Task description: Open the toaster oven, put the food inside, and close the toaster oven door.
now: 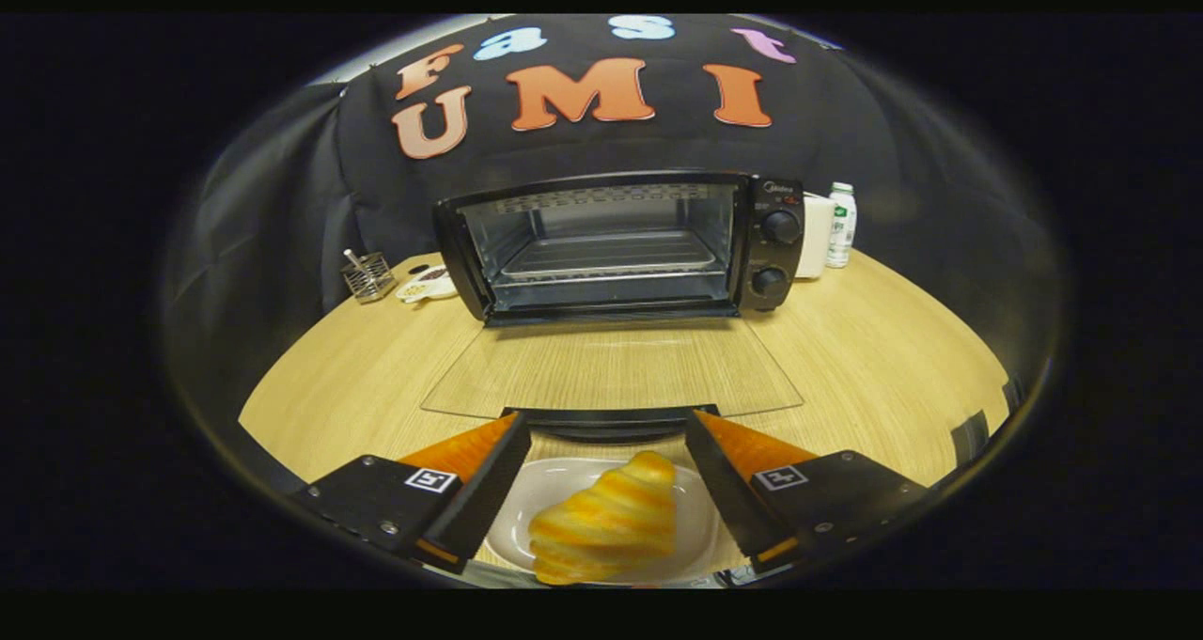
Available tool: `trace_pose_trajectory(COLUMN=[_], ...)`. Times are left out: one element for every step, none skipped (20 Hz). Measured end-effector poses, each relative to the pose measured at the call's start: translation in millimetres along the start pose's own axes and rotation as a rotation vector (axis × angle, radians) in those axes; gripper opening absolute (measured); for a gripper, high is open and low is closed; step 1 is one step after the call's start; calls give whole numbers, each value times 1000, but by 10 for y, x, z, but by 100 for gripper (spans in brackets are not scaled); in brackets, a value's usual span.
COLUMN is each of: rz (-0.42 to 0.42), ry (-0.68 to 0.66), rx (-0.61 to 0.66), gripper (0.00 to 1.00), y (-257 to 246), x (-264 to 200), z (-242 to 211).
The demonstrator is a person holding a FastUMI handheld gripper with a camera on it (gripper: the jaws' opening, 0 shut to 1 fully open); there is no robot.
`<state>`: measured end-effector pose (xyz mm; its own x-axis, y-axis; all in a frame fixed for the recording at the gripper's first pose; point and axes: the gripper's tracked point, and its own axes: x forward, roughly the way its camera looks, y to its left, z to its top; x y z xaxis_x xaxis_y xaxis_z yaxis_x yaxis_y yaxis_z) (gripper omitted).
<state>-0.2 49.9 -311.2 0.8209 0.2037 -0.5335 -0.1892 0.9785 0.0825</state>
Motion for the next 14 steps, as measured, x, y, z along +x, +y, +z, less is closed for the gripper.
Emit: trace_pose_trajectory(rz=[-1, -1, -6, -14, -23, -42, -71, -98, -120, -127, -128, -134, -141, -156], ry=[-5, -14, -28, -44, -62, -81, -103, -124, -131, -134, -141, -154, -159, -169], rx=[4, 6, 8, 9, 6, -2, -9, -18, -22, -19, -7, 2, -4, -10], gripper=[99, 99, 99, 99, 99, 99, 99, 99, 99, 99, 99, 99, 99, 99], y=[11, 21, 12, 6, -4, -28, -64, -88, -89, -72, -25, 2, 29, 36], x=[-54, -122, -187, -250, -308, -371, -405, -434, -452, -465, -495, -521, -542, -565], z=[-30, -39, -35, -41, -47, -58, -72, -85, -157, -225, -286, -335, -386, -426])
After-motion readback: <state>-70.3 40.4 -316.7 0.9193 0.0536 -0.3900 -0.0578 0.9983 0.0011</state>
